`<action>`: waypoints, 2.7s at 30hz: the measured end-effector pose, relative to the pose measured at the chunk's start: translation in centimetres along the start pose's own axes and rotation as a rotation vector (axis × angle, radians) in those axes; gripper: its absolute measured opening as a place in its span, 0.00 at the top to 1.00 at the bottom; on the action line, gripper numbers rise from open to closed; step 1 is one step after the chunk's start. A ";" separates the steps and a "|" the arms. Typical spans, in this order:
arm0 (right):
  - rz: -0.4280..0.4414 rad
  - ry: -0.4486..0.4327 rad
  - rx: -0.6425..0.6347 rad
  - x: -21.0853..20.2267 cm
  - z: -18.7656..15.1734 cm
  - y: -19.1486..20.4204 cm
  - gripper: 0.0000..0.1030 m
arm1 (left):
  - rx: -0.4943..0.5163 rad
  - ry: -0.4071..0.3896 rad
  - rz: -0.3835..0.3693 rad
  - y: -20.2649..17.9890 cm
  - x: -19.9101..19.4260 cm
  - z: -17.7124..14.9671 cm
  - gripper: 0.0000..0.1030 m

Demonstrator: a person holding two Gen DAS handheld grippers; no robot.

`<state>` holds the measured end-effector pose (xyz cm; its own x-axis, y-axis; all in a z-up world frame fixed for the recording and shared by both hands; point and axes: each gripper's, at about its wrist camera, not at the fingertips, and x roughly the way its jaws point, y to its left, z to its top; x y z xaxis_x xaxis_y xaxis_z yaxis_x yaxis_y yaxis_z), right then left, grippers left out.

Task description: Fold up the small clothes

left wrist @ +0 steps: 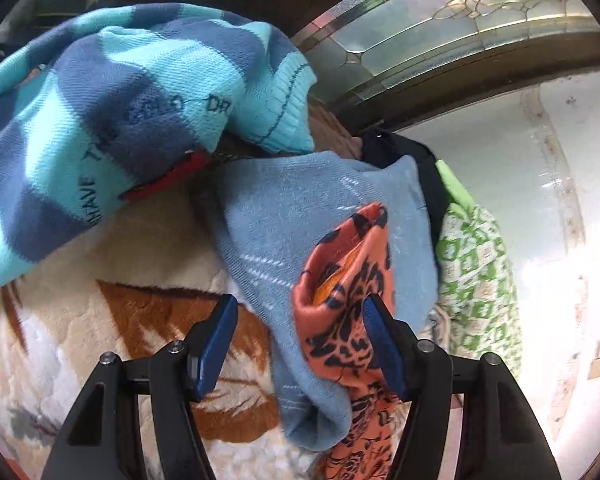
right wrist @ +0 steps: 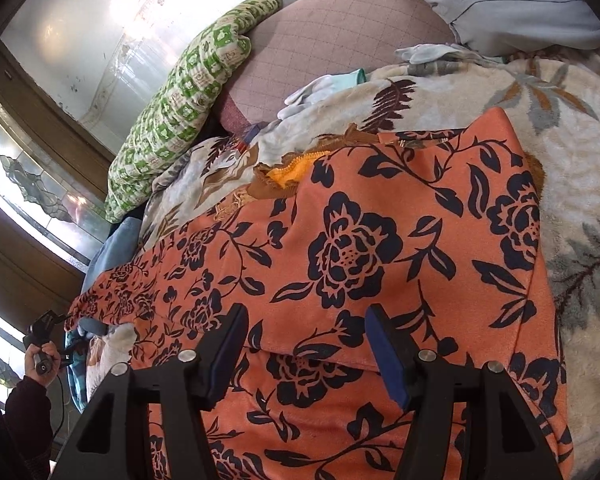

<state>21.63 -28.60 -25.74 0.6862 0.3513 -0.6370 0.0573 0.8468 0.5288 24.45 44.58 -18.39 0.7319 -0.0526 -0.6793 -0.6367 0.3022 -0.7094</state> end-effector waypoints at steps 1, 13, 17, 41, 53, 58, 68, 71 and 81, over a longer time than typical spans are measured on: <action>-0.005 0.001 -0.004 0.1 0.0 0.1 0.38 | 0.009 0.003 -0.006 -0.2 0.1 0.2 0.42; -0.051 0.007 -0.038 0.8 -0.4 0.7 0.38 | 0.278 -0.054 -0.011 -6.4 -1.0 -0.6 0.93; -0.041 -0.014 -0.025 0.2 -0.2 0.6 0.38 | 0.382 -0.090 -0.025 -10.1 -2.9 -2.5 0.93; 0.052 -0.337 0.378 -11.0 2.9 -9.7 0.38 | 1.246 0.504 -0.363 -34.9 -2.9 -54.9 0.93; 0.102 -0.377 0.606 -13.2 3.0 -17.0 0.38 | 1.258 0.923 -0.348 -30.8 2.5 -64.4 0.71; 0.129 -0.311 0.528 -11.7 3.2 -15.1 0.37 | 1.339 0.622 -0.387 -31.8 -1.8 -55.4 0.39; 0.116 -0.152 0.360 -7.1 3.5 -9.9 0.35 | 1.173 0.202 0.080 -23.4 2.6 -34.9 0.39; 0.087 -0.123 0.236 -5.8 3.3 -6.6 0.36 | 1.076 0.225 0.086 -21.2 4.2 -33.1 0.39; -0.011 -0.038 0.235 -2.0 2.7 -6.4 0.35 | 1.391 0.115 0.294 -20.0 9.4 -39.1 0.37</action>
<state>21.85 -35.81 -26.30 0.7110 0.3240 -0.6240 0.2288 0.7326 0.6411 34.59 0.86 -17.85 0.5511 0.1196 -0.8258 0.0425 0.9844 0.1709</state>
